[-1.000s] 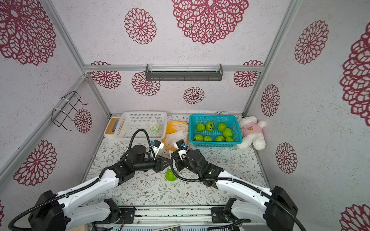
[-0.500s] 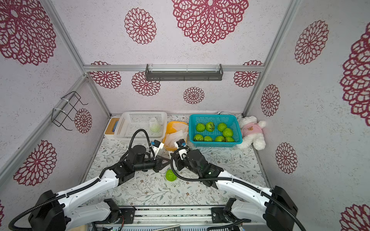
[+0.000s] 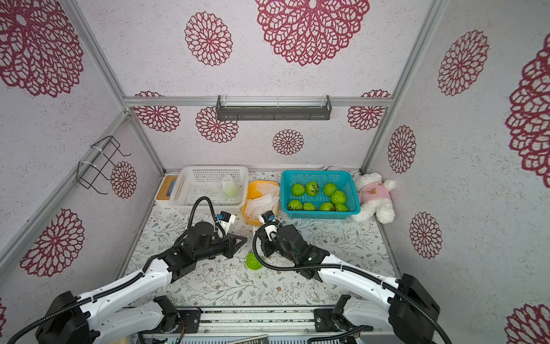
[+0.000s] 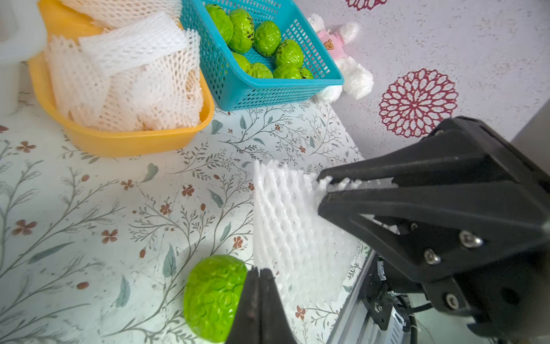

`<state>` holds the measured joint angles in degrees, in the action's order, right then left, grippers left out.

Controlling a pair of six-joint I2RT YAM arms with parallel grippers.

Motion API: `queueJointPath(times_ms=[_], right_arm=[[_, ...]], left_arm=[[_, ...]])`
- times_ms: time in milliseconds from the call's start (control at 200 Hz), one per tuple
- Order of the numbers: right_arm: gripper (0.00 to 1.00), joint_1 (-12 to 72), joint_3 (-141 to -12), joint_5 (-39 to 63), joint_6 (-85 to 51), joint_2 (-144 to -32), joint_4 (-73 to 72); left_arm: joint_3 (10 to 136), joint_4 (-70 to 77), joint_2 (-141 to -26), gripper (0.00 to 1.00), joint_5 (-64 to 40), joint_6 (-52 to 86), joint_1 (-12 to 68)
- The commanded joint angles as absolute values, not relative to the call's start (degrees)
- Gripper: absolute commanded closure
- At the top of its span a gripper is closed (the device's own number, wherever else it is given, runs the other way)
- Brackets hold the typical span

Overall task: Sleeve custard apples in foam nets
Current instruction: Put on the foam net on the custard apple.

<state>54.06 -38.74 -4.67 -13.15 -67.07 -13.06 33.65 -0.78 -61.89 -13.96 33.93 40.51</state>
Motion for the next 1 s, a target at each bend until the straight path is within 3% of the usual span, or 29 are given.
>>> queueJointPath(times_ms=[0,375,776,996], right_arm=[[0.86,54.3,-38.85,-7.68,-12.83,-68.43,-17.09],[0.85,56.16,-39.14,-12.45,-11.42,-77.93,-25.23],[0.82,61.54,-37.82,-17.2,-11.18,-80.26,-26.28],[0.81,63.49,-37.1,-19.6,-11.35,-80.9,-25.75]], left_arm=[[32.64,0.51,-61.97,1.0,-11.2,34.34,40.18],[29.02,-3.63,-58.58,1.0,-11.58,35.2,39.99],[24.2,-8.06,-52.33,0.95,-12.23,36.8,39.99],[23.9,-6.76,-52.38,0.79,-13.52,37.25,40.17]])
